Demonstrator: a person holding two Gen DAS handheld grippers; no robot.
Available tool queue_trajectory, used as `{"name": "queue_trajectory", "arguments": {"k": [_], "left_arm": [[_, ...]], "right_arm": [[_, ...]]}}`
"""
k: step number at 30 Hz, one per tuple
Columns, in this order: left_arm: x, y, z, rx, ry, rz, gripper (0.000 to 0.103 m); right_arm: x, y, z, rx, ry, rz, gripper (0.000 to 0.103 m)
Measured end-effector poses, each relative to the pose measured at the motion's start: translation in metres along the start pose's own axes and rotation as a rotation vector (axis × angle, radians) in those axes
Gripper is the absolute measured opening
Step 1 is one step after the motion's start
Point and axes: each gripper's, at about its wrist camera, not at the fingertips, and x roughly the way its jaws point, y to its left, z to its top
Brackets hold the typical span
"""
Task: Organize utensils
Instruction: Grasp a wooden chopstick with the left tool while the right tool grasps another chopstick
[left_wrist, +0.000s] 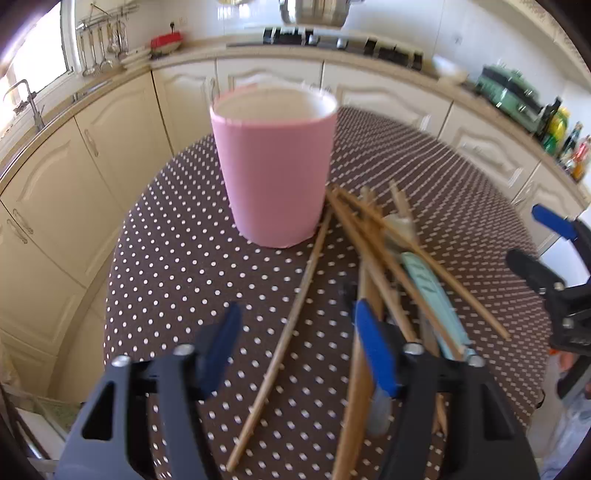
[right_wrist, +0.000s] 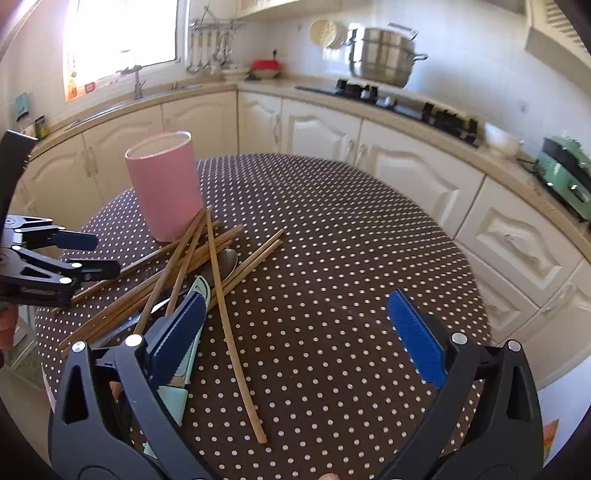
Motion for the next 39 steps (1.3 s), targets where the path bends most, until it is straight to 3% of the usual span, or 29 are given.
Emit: {"name": "queue_trajectory", "arguments": {"k": [3, 5, 7, 10, 14, 18, 24, 30, 36, 39], "left_arm": [[0.015, -0.002, 0.005, 0.019, 0.038, -0.013, 0.046], [0.026, -0.002, 0.007, 0.020, 0.061, -0.011, 0.035], [0.035, -0.002, 0.007, 0.020, 0.083, -0.009, 0.019], [0.035, -0.001, 0.008, 0.007, 0.073, -0.005, 0.008], [0.030, 0.002, -0.002, -0.014, 0.068, -0.024, 0.008], [0.020, 0.007, -0.017, -0.056, 0.073, -0.047, 0.008], [0.008, 0.008, -0.029, -0.057, 0.100, -0.052, 0.007], [0.022, 0.001, -0.004, -0.027, 0.131, -0.029, 0.011], [0.037, -0.018, 0.022, 0.003, 0.147, 0.003, 0.007], [0.034, -0.021, 0.015, 0.003, 0.122, -0.004, 0.006]], "right_arm": [[0.016, -0.003, 0.008, -0.017, 0.073, 0.067, 0.091], [0.028, -0.004, 0.013, -0.023, 0.130, 0.111, 0.085], [0.039, -0.002, 0.017, -0.044, 0.189, 0.158, 0.075], [0.056, 0.007, 0.018, -0.089, 0.265, 0.201, 0.060], [0.071, 0.017, 0.018, -0.123, 0.339, 0.241, 0.040], [0.084, 0.027, 0.020, -0.147, 0.397, 0.282, 0.036], [0.104, 0.042, 0.031, -0.200, 0.481, 0.272, 0.032], [0.132, 0.036, 0.054, -0.178, 0.563, 0.293, 0.008], [0.120, 0.012, 0.050, -0.131, 0.574, 0.333, 0.005], [0.105, -0.001, 0.042, -0.109, 0.549, 0.350, 0.005]]}}
